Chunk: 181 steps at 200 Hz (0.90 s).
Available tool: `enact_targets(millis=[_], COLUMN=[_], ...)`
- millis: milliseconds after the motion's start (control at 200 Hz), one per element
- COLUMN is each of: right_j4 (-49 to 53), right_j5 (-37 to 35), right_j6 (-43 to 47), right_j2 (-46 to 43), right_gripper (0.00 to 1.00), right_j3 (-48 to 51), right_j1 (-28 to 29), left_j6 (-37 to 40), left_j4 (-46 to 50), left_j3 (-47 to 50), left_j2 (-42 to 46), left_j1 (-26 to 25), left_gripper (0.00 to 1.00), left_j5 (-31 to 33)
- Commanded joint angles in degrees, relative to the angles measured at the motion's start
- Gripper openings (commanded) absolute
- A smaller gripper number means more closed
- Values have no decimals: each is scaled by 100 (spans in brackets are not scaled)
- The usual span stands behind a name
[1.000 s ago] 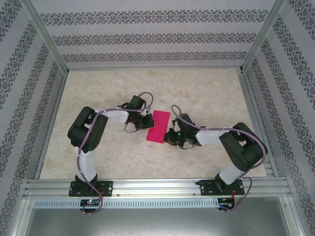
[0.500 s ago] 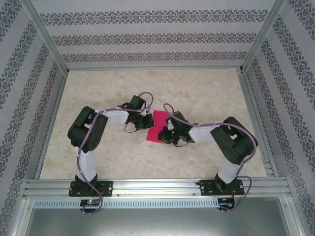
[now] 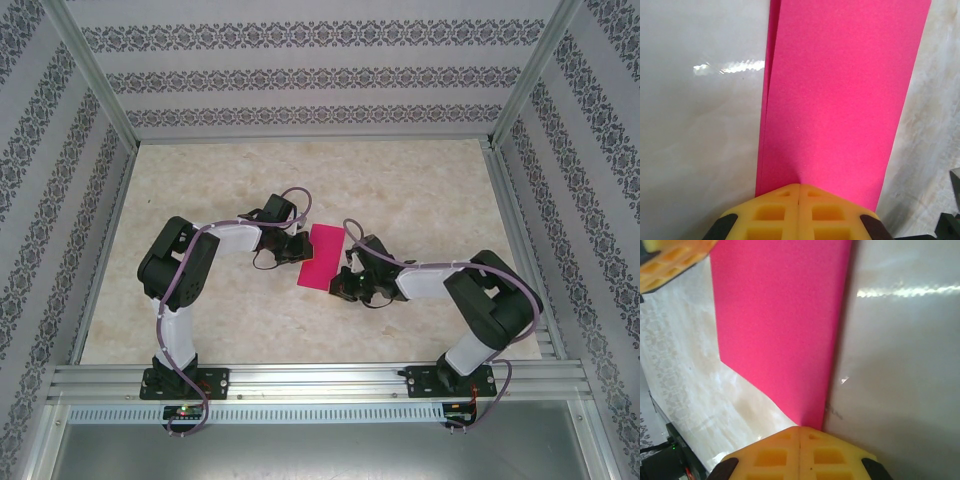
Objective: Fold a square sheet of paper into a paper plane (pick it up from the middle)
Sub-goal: Fold the square sheet of paper in half at the center of the table.
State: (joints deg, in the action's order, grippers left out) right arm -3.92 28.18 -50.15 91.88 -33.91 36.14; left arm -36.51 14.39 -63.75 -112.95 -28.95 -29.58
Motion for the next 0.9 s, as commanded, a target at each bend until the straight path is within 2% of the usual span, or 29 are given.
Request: enact_targets(millis=[0,195,465,699,899], right_j4=[137,-102,-260,-8,57], right_j5=[-255,-315,-120,-271,-378], right_j6=[181,135,75,189,278], right_j2=[-297,404,1186,1073,524], right_gripper=[5,3,2,2,2], right_j3=[-302,-993,-1189,-552,166], right_j1=[-214,-241,-245,-343,-693], left_j6=[26,26,26,27,30], left_j4=[1056,1082,1127,1145,1136], left_j3=[451,432,391,397,391], left_j2=[-685,-681,-676,-667,-650], left_j1=[-49,-45,-42,-48,-42], left_gripper=[0,0,0,0,0], left_j5=[1212,1218,1212,1249,1244])
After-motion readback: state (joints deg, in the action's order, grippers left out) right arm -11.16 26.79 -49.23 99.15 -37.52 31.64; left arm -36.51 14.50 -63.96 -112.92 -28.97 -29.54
